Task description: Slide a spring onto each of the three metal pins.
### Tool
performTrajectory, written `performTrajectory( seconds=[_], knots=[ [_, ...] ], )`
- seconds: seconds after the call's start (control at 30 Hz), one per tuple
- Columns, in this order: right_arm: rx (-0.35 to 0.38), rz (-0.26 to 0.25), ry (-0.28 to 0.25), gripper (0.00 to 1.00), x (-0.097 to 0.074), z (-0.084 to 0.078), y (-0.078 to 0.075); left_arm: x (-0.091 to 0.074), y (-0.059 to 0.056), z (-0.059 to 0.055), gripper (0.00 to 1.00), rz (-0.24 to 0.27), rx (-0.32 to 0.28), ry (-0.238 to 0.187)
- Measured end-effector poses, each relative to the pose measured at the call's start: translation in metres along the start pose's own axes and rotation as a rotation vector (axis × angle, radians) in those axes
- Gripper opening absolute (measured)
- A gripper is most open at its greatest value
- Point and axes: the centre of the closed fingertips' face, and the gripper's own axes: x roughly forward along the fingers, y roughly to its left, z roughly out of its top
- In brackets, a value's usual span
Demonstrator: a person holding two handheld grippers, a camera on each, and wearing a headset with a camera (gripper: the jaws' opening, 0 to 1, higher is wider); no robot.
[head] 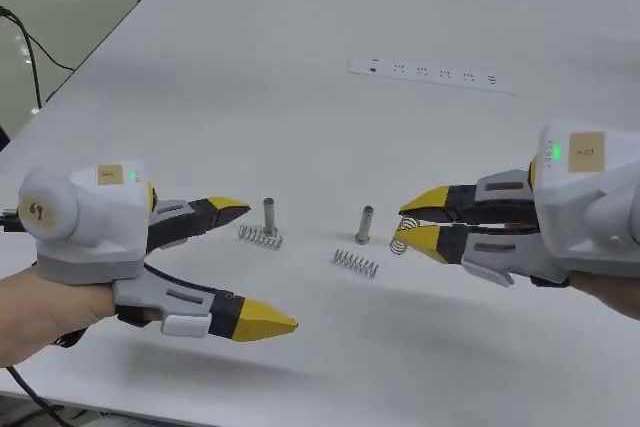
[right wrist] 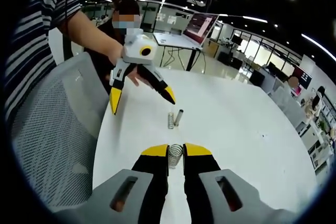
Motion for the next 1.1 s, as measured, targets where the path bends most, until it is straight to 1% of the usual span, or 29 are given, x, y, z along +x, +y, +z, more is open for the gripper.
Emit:
performTrajectory(
  seconds=[0.03,0.2,0.43,0.57,0.7,0.8,1.1],
  knots=[
    [0.003,-0.001,0.004,0.07,-0.001,-0.001,-0.001,-0.001,0.002,0.000,0.98,0.009,0.001,0.001],
    [0.015,0.002,0.019,0.07,-0.001,-0.005,-0.002,-0.004,0.008,0.002,0.98,0.030,-0.009,-0.012],
    [0.067,0.019,0.041,0.07,-0.003,-0.011,-0.005,-0.005,0.010,0.004,0.98,0.035,-0.008,-0.012],
    [0.076,0.020,0.053,0.07,-0.005,-0.014,-0.008,-0.006,0.012,0.004,0.98,0.041,-0.010,-0.013],
    [0.083,0.014,0.075,0.07,-0.008,-0.020,-0.014,-0.007,0.013,0.004,0.98,0.047,-0.013,-0.011],
    [0.088,-0.002,0.086,0.07,-0.012,-0.025,-0.020,-0.008,0.014,0.004,0.98,0.050,-0.017,-0.014],
    [0.106,-0.045,0.096,0.07,-0.021,-0.034,-0.037,-0.012,0.017,0.005,0.98,0.063,-0.016,-0.016]
  ],
)
